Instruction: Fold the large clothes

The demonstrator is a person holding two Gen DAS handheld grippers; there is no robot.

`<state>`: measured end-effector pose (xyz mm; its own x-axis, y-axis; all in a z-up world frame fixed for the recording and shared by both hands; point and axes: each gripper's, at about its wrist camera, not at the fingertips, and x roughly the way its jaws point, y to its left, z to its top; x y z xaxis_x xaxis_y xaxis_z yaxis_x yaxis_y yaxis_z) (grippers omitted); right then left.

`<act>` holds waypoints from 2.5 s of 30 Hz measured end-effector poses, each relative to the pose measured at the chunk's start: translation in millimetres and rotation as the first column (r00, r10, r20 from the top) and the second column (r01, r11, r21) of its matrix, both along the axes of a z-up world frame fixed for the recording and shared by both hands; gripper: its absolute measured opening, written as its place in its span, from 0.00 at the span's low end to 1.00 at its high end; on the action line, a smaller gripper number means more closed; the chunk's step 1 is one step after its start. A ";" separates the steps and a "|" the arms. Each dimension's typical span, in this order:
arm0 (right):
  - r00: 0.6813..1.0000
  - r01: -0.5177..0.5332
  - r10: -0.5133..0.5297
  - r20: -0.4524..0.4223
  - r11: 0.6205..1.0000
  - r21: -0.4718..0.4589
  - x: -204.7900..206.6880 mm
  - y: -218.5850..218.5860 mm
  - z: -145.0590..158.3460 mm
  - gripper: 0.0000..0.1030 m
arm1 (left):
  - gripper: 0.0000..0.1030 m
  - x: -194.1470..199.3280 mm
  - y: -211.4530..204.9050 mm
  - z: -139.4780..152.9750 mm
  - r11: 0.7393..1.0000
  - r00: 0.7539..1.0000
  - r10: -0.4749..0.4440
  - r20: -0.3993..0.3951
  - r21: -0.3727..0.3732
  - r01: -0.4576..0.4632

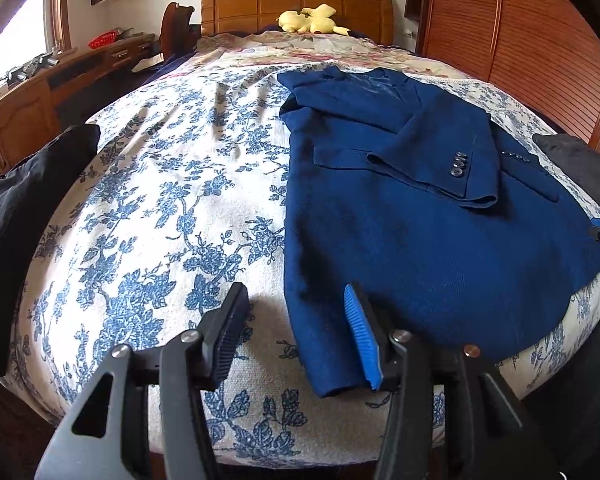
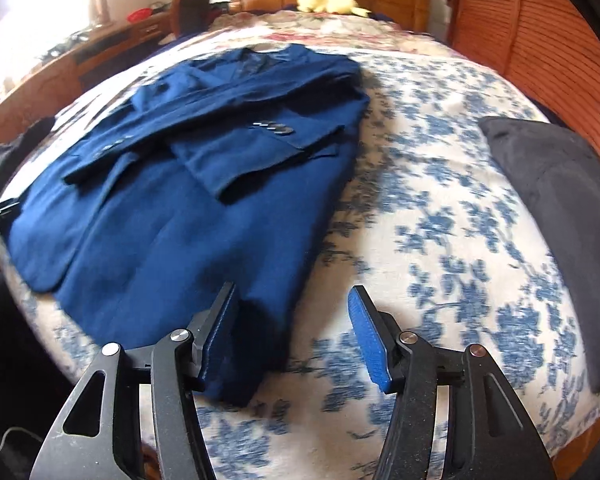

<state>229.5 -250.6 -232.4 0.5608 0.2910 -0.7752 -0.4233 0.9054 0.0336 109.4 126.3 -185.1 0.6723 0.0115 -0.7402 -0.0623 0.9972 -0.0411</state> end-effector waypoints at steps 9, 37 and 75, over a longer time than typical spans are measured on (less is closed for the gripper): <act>0.998 -0.056 0.058 -0.033 0.997 0.055 -6.0 10.9 -1.1 0.48 | 0.47 -9.4 0.1 3.0 1.000 1.000 -0.009 -0.006 -0.028 0.009; 0.993 -0.113 0.103 0.056 0.966 0.234 -5.5 7.9 34.1 0.09 | 0.02 -34.9 -8.9 69.1 0.991 0.985 -0.044 0.166 -0.118 0.064; 0.930 -0.129 0.039 0.365 0.966 0.225 -7.1 -17.6 167.4 0.07 | 0.01 13.5 0.9 192.7 0.998 0.924 -0.032 0.381 -0.046 0.054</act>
<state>222.4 -268.2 -65.0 0.7504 0.5013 -0.4308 -0.5219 0.8493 0.0793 122.8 127.2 7.6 0.9021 -0.0565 -0.4277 0.0115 0.9942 -0.1071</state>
